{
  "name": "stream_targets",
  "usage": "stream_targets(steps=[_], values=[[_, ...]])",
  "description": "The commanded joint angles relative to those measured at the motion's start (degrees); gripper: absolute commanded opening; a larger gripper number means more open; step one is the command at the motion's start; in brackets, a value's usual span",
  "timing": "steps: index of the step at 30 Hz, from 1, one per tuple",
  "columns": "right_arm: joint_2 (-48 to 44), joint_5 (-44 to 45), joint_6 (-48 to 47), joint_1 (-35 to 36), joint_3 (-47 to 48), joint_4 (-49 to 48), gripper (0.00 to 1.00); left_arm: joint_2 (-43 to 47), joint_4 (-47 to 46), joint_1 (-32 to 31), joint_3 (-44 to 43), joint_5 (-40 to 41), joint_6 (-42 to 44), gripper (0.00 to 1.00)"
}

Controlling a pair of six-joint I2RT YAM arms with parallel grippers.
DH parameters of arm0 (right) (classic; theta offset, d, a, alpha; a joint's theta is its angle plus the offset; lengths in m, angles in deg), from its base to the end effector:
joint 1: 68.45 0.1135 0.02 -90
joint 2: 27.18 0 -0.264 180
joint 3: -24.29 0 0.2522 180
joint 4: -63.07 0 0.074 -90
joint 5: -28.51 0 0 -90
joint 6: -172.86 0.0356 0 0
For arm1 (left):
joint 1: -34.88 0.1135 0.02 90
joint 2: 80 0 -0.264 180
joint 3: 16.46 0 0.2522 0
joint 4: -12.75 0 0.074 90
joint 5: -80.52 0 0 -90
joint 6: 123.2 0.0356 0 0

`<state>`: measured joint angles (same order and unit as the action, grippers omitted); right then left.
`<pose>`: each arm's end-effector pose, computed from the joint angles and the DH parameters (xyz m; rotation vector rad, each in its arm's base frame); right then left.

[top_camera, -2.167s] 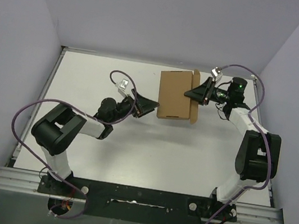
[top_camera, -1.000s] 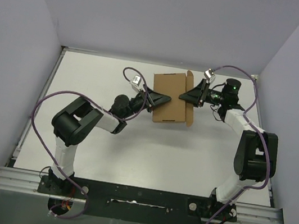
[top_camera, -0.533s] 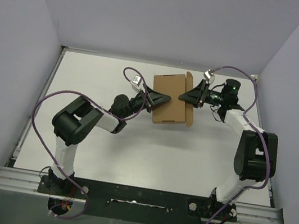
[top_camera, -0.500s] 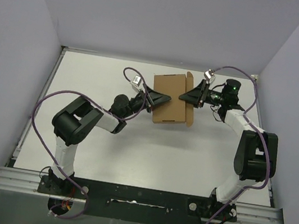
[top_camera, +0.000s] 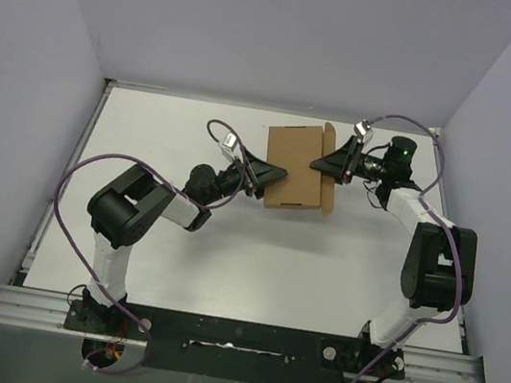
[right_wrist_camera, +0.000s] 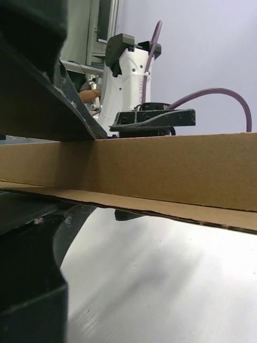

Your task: Fold the paper box

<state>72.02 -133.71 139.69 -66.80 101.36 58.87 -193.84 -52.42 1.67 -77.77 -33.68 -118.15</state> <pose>0.3754 0.0447 0.2530 -0.0133 2.0877 1.8292 0.3133 -0.2225 0.1781 -0.3202 1.6659 -1.9364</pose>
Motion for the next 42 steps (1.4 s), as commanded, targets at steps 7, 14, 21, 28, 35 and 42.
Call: stream_targets(steps=[7,14,21,28,35,42], values=[[-2.26,-1.51,-1.98,1.87,0.93,-0.03,0.34,-0.43,-7.77,0.08,-3.83,-3.82,-2.55,0.41],[-2.17,-1.51,-2.41,1.86,0.83,0.02,0.36,-0.66,-7.81,0.22,-4.66,-4.44,-3.36,0.21],[-2.55,-2.24,-4.42,1.16,1.19,0.45,0.61,-0.10,-7.81,0.75,-4.39,-4.62,-4.38,0.17],[-4.37,-3.10,-8.55,-0.75,1.20,1.84,0.79,1.02,-7.81,2.02,-3.69,-5.17,-5.74,0.15],[-11.08,-5.71,-24.40,-5.66,3.43,13.23,0.85,2.03,-7.81,4.57,-2.37,-6.94,-7.57,0.15],[-17.54,-1.20,-93.63,-3.37,13.37,64.08,0.84,2.03,-7.81,6.46,-2.90,-9.57,-10.07,0.15]])
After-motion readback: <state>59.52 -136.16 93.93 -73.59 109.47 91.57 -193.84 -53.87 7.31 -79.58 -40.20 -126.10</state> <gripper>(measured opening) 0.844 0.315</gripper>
